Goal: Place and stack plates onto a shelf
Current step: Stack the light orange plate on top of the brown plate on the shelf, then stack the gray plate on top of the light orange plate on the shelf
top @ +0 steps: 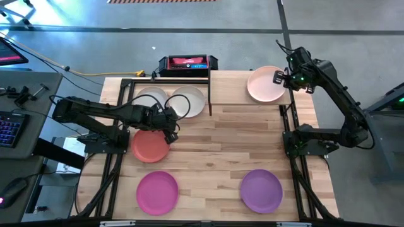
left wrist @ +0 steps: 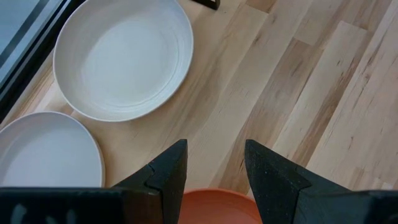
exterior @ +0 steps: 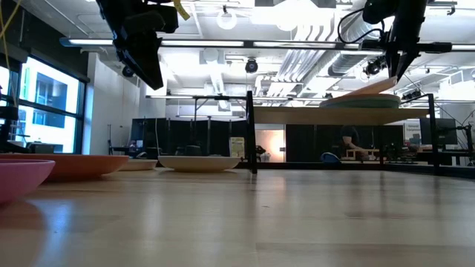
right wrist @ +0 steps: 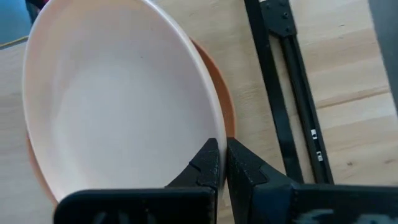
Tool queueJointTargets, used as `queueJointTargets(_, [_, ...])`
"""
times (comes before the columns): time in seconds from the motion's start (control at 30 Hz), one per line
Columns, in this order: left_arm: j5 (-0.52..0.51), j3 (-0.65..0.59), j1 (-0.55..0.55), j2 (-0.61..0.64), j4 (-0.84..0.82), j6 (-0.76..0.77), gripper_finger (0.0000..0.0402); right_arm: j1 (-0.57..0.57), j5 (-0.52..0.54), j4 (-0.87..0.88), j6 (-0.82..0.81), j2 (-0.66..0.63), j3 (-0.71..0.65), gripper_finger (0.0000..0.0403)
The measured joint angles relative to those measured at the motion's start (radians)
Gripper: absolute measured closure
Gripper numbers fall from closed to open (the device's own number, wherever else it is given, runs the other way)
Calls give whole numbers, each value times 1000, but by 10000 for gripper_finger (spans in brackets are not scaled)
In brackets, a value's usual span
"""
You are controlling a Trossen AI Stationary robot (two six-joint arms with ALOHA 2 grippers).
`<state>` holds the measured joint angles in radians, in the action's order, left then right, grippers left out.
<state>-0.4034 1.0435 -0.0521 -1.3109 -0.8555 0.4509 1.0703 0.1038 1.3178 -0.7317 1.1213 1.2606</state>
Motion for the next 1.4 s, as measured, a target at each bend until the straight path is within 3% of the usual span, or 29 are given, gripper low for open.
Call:
queueJointTargets(0.5, [0,0,0,0,0,0,252,8,-4,0,-12,0,0,393])
queueJointTargets(1.0, [0,0,0,0,0,0,252,8,-17,-6,10,-3,0,238])
queueJointTargets(1.17, [0,0,0,0,0,0,252,7,-84,-7,136,-31,0,220])
queueJointTargets(1.4, [0,0,0,0,0,0,252,1,-324,-8,289,-102,0,219])
